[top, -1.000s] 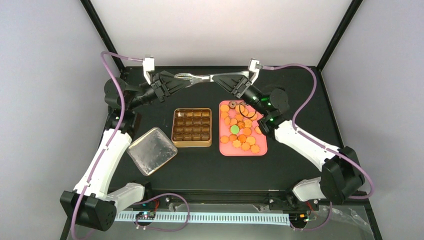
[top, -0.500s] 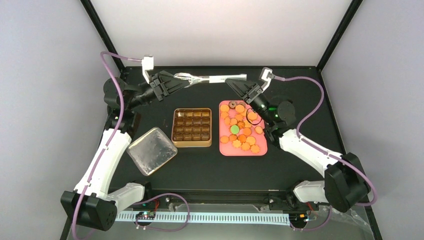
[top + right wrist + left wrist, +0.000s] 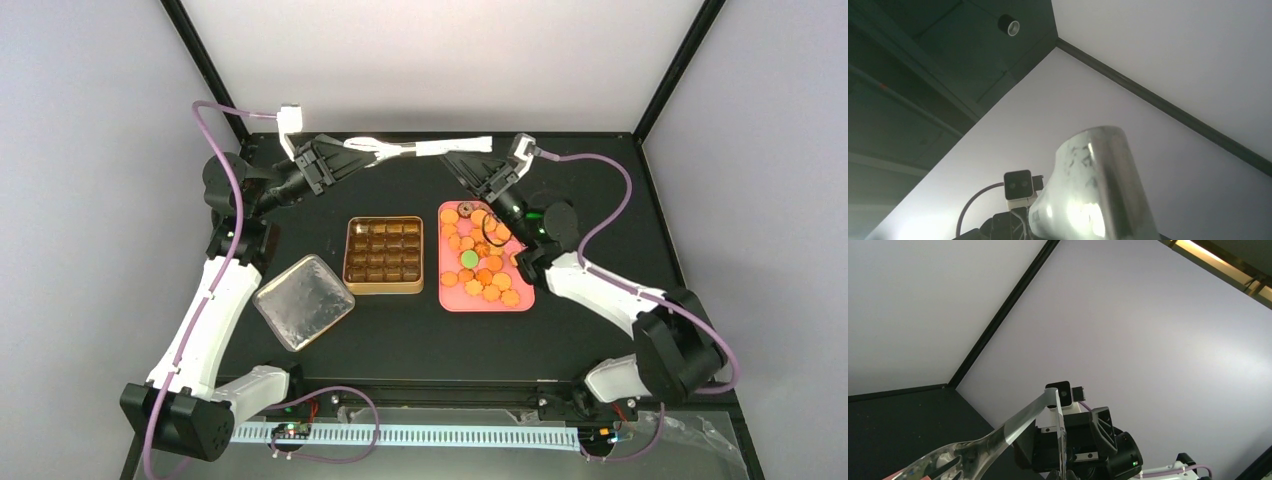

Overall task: Pack the cookies
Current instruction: Pass from the left arm to the right

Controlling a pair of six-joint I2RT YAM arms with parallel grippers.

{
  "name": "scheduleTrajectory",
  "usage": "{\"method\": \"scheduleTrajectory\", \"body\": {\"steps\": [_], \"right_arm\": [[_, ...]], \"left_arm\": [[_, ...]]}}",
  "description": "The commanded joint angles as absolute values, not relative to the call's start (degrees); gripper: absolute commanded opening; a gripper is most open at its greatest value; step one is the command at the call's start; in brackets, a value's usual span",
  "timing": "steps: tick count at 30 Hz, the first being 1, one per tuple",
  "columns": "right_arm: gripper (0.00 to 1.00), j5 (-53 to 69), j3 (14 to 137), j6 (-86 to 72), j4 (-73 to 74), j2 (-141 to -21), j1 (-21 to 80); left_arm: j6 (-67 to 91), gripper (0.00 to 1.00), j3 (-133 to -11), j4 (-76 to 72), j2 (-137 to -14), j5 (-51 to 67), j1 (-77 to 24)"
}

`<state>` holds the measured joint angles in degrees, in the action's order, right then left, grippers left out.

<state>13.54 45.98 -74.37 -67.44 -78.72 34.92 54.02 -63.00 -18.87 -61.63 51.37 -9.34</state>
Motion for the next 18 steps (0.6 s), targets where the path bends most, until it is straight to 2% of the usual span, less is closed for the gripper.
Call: {"method": "scheduleTrajectory", "body": {"steps": [1, 7, 15, 18], "right_arm": [[0.81, 12.45, 51.27, -74.90, -71.43, -82.85, 36.94], [0.70, 12.44, 55.29, -77.08, -75.44, -87.64, 38.13], [0.55, 13.39, 56.74, -75.90, -74.25, -87.84, 38.24], [0.46, 14.07, 56.78, -75.20, -72.57, -87.29, 38.24]], "left_arm": [[56.21, 0.01, -65.74, -18.98, -61.62, 49.92, -9.14], [56.48, 0.01, -65.18, -19.06, -61.67, 50.01, -9.13], [56.90, 0.01, -63.90, -19.95, -61.34, 49.92, -9.05], [56.78, 0.01, -63.66, -20.05, -61.41, 49.86, -9.05]]}}
